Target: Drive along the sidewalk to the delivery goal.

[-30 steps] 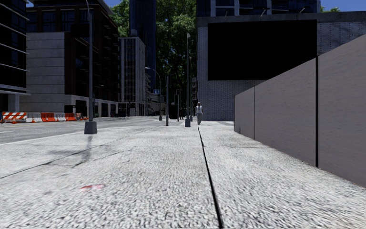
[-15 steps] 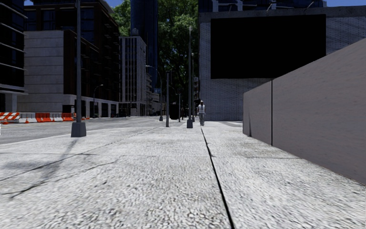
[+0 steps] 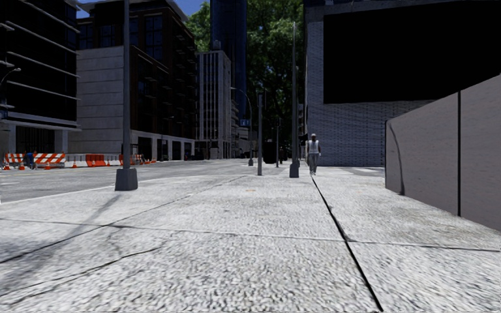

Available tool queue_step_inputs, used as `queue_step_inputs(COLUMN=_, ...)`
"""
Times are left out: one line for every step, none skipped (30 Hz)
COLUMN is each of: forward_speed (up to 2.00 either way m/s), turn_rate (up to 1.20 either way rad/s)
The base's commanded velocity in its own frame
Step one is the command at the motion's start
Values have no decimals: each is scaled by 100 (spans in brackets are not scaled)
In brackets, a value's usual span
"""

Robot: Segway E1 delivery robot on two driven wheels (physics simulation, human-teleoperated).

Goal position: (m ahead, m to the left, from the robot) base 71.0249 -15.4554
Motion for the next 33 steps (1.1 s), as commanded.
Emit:
queue_step_inputs(forward_speed=200, turn_rate=39)
queue_step_inputs(forward_speed=200, turn_rate=39)
queue_step_inputs(forward_speed=200, turn_rate=39)
queue_step_inputs(forward_speed=200, turn_rate=39)
queue_step_inputs(forward_speed=200, turn_rate=39)
queue_step_inputs(forward_speed=200, turn_rate=39)
queue_step_inputs(forward_speed=200, turn_rate=39)
queue_step_inputs(forward_speed=200, turn_rate=39)
queue_step_inputs(forward_speed=200, turn_rate=39)
queue_step_inputs(forward_speed=200, turn_rate=39)
queue_step_inputs(forward_speed=200, turn_rate=39)
queue_step_inputs(forward_speed=200, turn_rate=39)
queue_step_inputs(forward_speed=200, turn_rate=39)
queue_step_inputs(forward_speed=200, turn_rate=39)
queue_step_inputs(forward_speed=200, turn_rate=39)
queue_step_inputs(forward_speed=200, turn_rate=39)
queue_step_inputs(forward_speed=200, turn_rate=39)
queue_step_inputs(forward_speed=200, turn_rate=39)
queue_step_inputs(forward_speed=200, turn_rate=39)
queue_step_inputs(forward_speed=200, turn_rate=39)
queue_step_inputs(forward_speed=200, turn_rate=39)
queue_step_inputs(forward_speed=200, turn_rate=39)
queue_step_inputs(forward_speed=200, turn_rate=39)
queue_step_inputs(forward_speed=200, turn_rate=39)
queue_step_inputs(forward_speed=200, turn_rate=39)
queue_step_inputs(forward_speed=200, turn_rate=31)
queue_step_inputs(forward_speed=200, turn_rate=16)
queue_step_inputs(forward_speed=200, turn_rate=16)
queue_step_inputs(forward_speed=200, turn_rate=0)
queue_step_inputs(forward_speed=200, turn_rate=0)
queue_step_inputs(forward_speed=200, turn_rate=0)
queue_step_inputs(forward_speed=200, turn_rate=0)
queue_step_inputs(forward_speed=200, turn_rate=0)
